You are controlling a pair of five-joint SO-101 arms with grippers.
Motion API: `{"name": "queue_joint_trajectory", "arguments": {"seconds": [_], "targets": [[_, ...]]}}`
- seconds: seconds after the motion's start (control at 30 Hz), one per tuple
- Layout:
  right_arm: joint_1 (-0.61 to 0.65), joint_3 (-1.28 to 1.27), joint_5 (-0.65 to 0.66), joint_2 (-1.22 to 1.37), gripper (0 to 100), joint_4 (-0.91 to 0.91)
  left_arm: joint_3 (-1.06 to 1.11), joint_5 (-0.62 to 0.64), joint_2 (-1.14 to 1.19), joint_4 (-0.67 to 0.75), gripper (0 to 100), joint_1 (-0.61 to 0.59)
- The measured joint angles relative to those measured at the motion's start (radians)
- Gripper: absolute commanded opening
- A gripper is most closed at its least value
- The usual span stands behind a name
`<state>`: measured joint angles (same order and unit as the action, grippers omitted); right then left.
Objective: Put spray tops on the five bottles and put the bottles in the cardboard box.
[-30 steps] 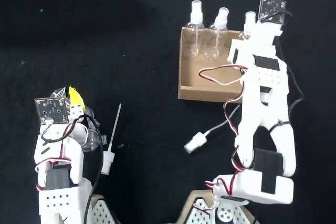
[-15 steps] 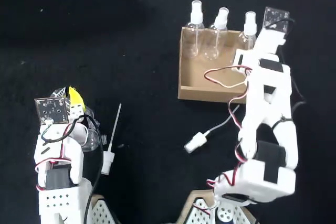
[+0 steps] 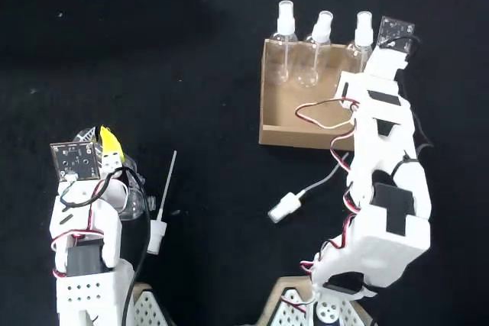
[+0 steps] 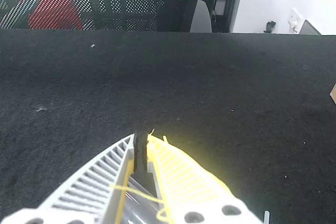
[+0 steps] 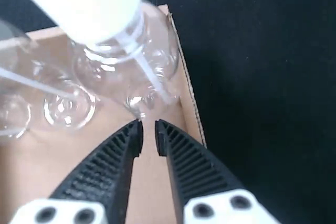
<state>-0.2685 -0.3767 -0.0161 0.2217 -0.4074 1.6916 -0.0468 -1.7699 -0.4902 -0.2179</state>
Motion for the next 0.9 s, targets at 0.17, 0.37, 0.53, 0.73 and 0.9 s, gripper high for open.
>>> {"name": "queue_joint_trajectory", "arguments": {"seconds": [0.17,0.37,0.53,0.73,0.9], "targets": [[0.0,0.0,0.0,0.005,1.1,0.003,0.0,0.0,0.0,0.0,4,0.0],[0.0,0.0,0.0,-0.002,1.1,-0.035,0.0,0.0,0.0,0.0,4,0.0],[0.0,0.0,0.0,-0.155,1.1,-0.175,0.0,0.0,0.0,0.0,4,0.0],[0.0,0.0,0.002,-0.388,1.2,-0.43,0.0,0.0,0.0,-0.025,4,0.0],[0.002,0.0,0.014,-0.509,1.2,-0.614,0.0,0.0,0.0,-0.08,4,-0.031]]}}
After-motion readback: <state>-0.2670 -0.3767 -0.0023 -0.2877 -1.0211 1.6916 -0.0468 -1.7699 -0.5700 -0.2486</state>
